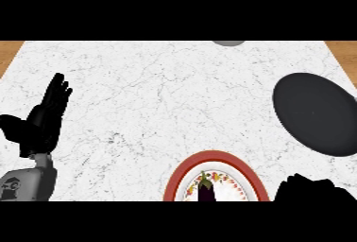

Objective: Pick the bell pepper from the plate and place it in the pan

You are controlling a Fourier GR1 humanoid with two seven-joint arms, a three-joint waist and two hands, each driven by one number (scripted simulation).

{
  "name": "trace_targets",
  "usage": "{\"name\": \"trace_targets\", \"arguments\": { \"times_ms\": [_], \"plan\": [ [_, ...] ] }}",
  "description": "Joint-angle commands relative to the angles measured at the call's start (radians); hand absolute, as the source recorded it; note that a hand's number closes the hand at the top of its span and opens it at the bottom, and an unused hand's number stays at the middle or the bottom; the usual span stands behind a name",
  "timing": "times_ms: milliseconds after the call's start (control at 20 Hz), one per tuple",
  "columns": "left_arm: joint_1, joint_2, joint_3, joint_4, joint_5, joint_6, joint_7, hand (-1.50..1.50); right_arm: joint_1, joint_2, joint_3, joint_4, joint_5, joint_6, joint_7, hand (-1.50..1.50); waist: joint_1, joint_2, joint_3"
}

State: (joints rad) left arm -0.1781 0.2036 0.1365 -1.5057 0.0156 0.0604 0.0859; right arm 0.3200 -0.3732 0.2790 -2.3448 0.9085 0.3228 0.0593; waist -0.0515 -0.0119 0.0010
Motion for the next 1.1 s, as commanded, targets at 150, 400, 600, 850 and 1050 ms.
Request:
{"name": "trace_targets", "arguments": {
  "times_ms": [150, 400, 600, 850, 1050],
  "plan": [
    [0.014, -0.017, -0.023, 0.006, -0.016, -0.003, -0.034, 0.00, 0.024, 0.126, -0.220, -0.117, -0.281, 0.001, -0.012, 1.50, 0.024, 0.011, 0.000],
    [-0.052, -0.007, -0.017, 0.004, -0.002, -0.005, 0.021, 0.00, -0.133, 0.186, -0.434, 0.058, -0.431, 0.054, 0.010, 1.50, 0.042, 0.016, 0.001],
    [-0.024, -0.055, -0.060, -0.007, -0.032, 0.016, -0.010, 0.00, -0.358, 0.051, -0.664, 0.314, -0.531, 0.070, -0.002, 1.50, 0.062, 0.016, 0.000],
    [-0.065, -0.055, -0.060, 0.028, -0.044, 0.022, -0.004, 0.00, -0.549, -0.095, -0.707, 0.702, -0.470, 0.023, -0.179, 1.50, 0.069, 0.018, 0.000],
    [-0.063, -0.046, -0.067, 0.010, -0.029, -0.007, 0.014, 0.00, -0.624, -0.161, -0.697, 0.954, -0.294, -0.145, -0.338, 1.50, 0.085, 0.022, 0.001]
  ]
}}
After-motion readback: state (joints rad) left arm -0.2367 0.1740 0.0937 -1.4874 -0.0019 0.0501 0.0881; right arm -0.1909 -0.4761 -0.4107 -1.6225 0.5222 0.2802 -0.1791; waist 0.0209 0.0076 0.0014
